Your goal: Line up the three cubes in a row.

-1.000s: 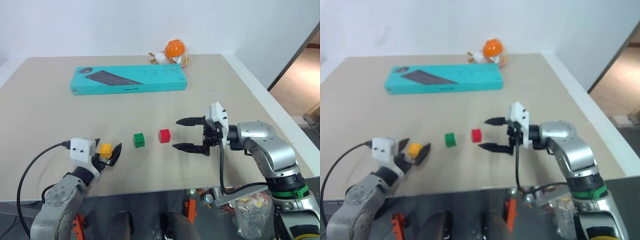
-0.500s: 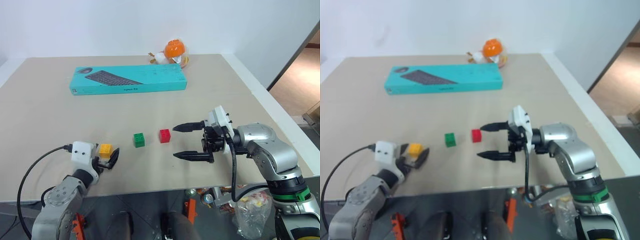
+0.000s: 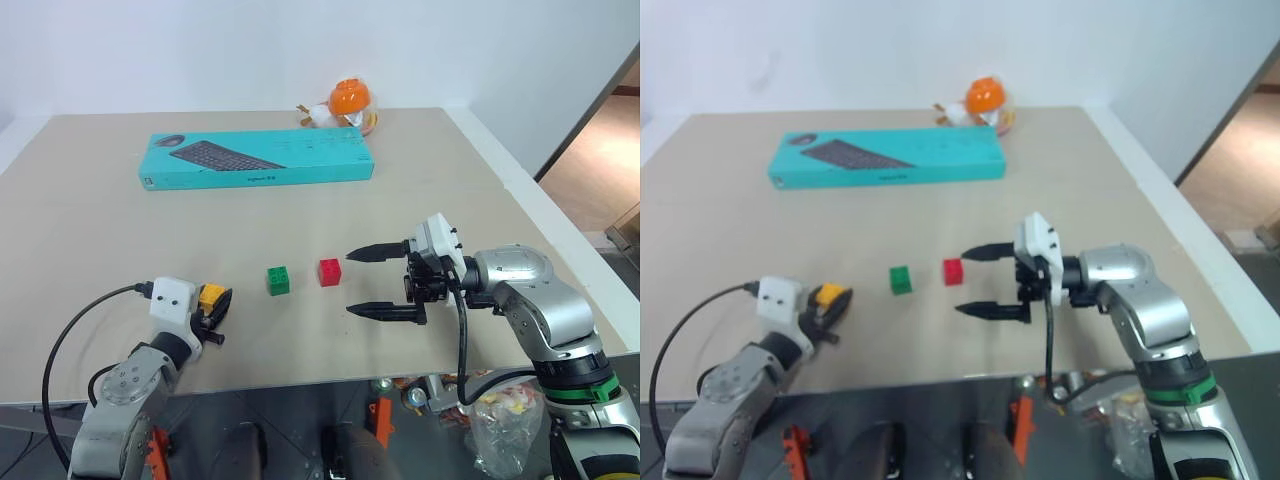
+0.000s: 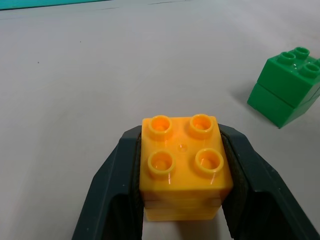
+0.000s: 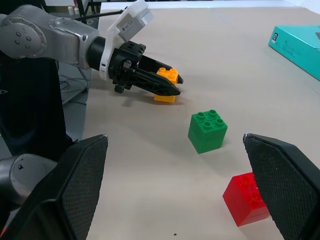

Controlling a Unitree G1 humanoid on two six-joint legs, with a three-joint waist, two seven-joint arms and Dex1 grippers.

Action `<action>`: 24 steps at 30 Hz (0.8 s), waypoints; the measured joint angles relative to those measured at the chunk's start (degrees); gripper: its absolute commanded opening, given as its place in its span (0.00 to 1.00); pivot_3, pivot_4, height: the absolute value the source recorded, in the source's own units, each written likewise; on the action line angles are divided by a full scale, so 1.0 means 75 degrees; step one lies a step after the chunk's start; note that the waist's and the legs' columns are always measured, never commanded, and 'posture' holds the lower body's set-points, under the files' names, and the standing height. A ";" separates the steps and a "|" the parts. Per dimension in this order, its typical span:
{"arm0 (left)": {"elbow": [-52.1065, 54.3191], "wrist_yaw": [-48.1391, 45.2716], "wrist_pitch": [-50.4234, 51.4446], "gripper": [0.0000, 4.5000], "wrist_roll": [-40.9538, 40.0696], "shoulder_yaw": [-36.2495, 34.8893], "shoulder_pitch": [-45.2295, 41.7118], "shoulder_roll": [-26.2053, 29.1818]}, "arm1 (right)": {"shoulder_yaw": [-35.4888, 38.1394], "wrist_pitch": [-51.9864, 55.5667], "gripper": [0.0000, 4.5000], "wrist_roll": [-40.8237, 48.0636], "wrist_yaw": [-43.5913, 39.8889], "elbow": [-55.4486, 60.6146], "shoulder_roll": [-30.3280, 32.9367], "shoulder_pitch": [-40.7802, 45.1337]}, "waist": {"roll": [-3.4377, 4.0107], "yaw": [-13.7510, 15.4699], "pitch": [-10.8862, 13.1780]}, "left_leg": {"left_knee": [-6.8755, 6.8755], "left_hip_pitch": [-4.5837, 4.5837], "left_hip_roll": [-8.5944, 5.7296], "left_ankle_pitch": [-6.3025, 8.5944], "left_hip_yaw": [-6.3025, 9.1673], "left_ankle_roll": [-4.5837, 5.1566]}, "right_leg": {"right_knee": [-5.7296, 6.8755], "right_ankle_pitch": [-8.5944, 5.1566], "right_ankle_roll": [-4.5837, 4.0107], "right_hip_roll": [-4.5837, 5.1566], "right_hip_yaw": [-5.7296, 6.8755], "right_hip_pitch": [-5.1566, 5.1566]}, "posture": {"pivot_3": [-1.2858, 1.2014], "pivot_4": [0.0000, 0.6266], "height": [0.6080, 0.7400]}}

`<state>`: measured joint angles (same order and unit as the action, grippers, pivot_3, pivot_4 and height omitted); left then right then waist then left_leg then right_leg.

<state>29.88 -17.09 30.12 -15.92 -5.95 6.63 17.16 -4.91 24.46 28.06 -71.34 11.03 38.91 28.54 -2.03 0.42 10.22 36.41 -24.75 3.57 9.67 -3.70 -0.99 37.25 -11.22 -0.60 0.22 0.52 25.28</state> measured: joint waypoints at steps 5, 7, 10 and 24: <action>-0.0404 -0.0824 -0.0367 0.30 0.0000 0.0177 -0.0293 0.0588 | -0.0012 -0.0068 1.00 -0.0065 0.0011 -0.0009 -0.0006 0.0002 | 0.0000 0.0001 0.0000 | -0.0001 0.0001 0.0000 0.0003 0.0001 -0.0005 | 0.0000 -0.0001 -0.0002 0.0001 0.0002 0.0001 | 0.52 0.24 1.00; -0.0825 -0.1547 -0.0828 0.30 -0.0049 0.0198 -0.0615 0.1098 | -0.0057 -0.0102 1.00 -0.0125 0.0021 -0.0019 -0.0017 0.0006 | 0.0001 0.0002 0.0001 | -0.0001 0.0000 0.0000 0.0005 -0.0001 -0.0008 | -0.0004 -0.0006 -0.0010 -0.0002 0.0010 0.0003 | 0.52 0.24 1.00; -0.1502 -0.2749 -0.1498 0.30 -0.0155 0.0280 -0.1142 0.1727 | -0.0176 -0.0154 1.00 -0.0195 0.0030 -0.0101 -0.0048 0.0027 | 0.0003 0.0002 0.0001 | -0.0002 -0.0002 0.0003 0.0005 -0.0001 -0.0009 | -0.0005 -0.0006 -0.0010 0.0000 0.0009 0.0007 | 0.52 0.24 1.00; -0.6771 -0.7646 -0.3985 0.30 -0.0082 0.0912 -0.4390 0.3326 | -0.0188 -0.0237 1.00 -0.0332 0.0184 -0.0195 -0.0017 0.0151 | 0.0004 0.0004 0.0002 | -0.0009 -0.0045 0.0008 0.0026 -0.0013 -0.0001 | -0.0010 -0.0012 -0.0006 -0.0004 0.0027 0.0031 | 0.52 0.24 1.00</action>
<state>-20.90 -74.43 0.23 -16.53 0.89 -26.29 42.10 -6.32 22.69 25.57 -69.95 9.57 38.78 29.68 -2.00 0.45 10.24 36.34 -25.09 3.63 9.86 -3.80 -1.00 37.18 -11.31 -0.65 0.19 0.72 25.51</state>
